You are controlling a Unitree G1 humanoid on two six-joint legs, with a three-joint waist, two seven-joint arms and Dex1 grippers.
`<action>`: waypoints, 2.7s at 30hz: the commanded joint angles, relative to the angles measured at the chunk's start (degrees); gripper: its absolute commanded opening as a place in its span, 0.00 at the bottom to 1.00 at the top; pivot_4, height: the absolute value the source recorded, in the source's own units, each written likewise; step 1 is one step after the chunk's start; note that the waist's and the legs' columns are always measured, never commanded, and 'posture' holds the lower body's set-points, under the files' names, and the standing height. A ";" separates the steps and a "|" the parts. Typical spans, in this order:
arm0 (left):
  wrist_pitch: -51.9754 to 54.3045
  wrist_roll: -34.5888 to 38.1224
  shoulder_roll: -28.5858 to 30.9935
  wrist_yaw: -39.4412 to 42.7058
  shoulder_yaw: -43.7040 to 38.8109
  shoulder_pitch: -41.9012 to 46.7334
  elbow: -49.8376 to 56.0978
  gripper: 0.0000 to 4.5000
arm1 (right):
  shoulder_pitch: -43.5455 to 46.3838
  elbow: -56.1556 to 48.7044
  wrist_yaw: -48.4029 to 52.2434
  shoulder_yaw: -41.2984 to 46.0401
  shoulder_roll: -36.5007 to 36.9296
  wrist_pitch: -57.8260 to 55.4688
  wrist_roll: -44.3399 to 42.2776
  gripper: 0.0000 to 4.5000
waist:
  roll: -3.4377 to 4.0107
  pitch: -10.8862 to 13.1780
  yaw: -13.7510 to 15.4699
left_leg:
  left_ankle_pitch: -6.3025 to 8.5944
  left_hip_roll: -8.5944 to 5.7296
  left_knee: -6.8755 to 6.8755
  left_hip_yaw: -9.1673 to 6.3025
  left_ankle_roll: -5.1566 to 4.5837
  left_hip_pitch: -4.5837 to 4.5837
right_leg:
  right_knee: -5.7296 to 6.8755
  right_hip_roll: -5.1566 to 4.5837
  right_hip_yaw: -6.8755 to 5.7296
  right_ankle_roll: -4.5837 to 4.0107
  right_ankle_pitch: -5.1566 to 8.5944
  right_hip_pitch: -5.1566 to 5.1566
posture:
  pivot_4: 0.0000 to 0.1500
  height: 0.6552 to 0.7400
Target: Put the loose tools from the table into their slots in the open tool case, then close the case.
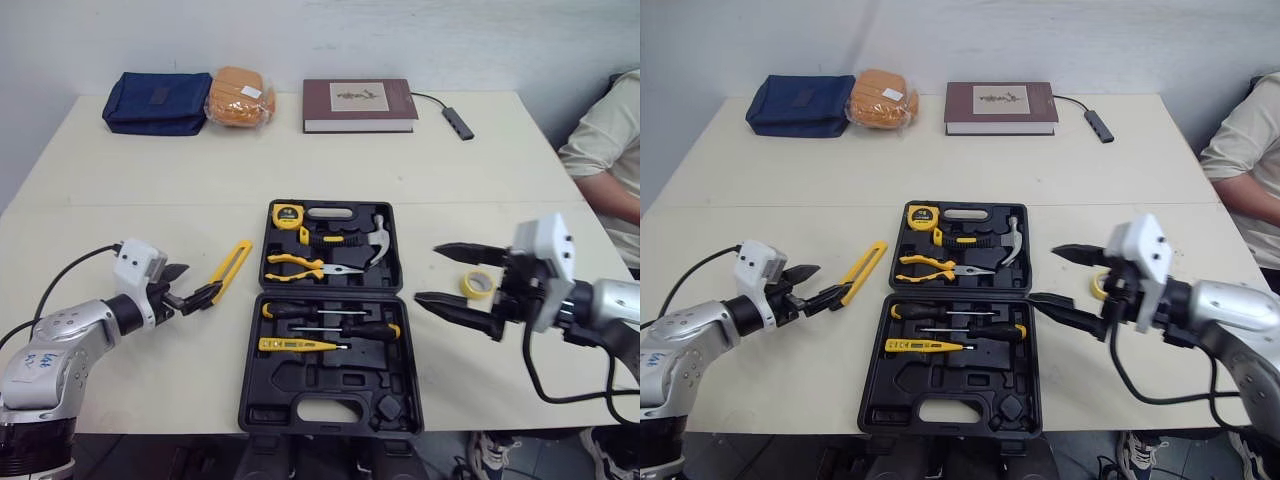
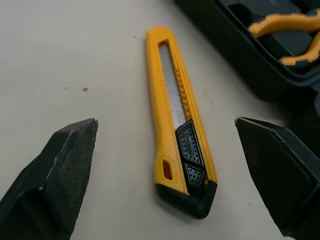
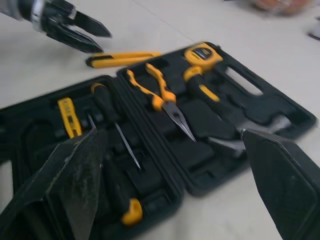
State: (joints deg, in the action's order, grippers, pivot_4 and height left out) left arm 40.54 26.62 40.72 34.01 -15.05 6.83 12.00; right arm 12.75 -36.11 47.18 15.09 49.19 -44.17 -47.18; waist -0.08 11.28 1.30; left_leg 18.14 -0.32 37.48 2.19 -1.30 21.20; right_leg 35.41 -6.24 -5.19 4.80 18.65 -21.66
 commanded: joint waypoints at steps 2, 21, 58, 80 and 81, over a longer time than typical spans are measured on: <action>-1.52 -4.82 -0.55 -1.73 5.09 2.43 -2.49 0.99 | 7.62 -2.76 -2.13 -7.11 -1.95 -1.48 -1.62 1.00 | -0.04 0.01 0.01 | 0.00 0.00 0.01 -0.01 0.00 -0.01 | 0.01 0.00 0.00 0.00 0.00 -0.01 | 1.00 1.00; -5.11 -4.32 3.98 7.12 2.07 3.69 1.76 0.28 | 17.26 1.24 3.70 -15.83 -3.49 0.59 1.14 1.00 | -0.24 0.13 -0.39 | 0.00 0.00 0.16 -0.04 -0.04 0.04 | 0.08 -0.01 -0.05 0.01 -0.01 0.01 | 1.00 1.00; -0.33 -8.49 6.24 28.76 41.50 18.14 15.04 0.40 | -22.28 -12.71 4.08 8.75 11.21 -6.17 -7.97 1.00 | -0.18 0.21 0.26 | -0.01 0.02 0.33 -0.08 -0.17 0.10 | -0.02 0.10 0.00 0.05 -0.03 0.18 | 1.00 1.00; -14.47 0.16 -2.63 36.26 30.67 9.30 6.63 0.10 | -19.09 -12.00 3.29 2.88 10.84 -3.02 -5.56 1.00 | -0.18 0.21 0.18 | -0.01 0.03 0.51 -0.08 -0.17 0.10 | 0.07 0.10 -0.01 0.07 -0.04 0.19 | 1.00 1.00; -14.84 -0.23 -2.65 36.32 30.89 9.12 6.34 0.01 | -18.95 -11.99 3.20 2.68 10.90 -3.00 -5.62 1.00 | -0.18 0.21 0.22 | -0.01 0.03 0.51 -0.08 -0.17 0.10 | 0.07 0.10 0.00 0.07 -0.04 0.19 | 1.00 1.00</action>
State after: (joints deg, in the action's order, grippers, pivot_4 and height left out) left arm 27.14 26.94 38.01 69.74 15.52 16.30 18.01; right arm -6.89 -47.10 50.45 17.75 60.25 -47.73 -52.17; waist -0.26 11.49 1.52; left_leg 18.13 -0.29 37.99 2.11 -1.46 21.31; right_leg 35.48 -6.14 -5.20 4.88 18.62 -21.47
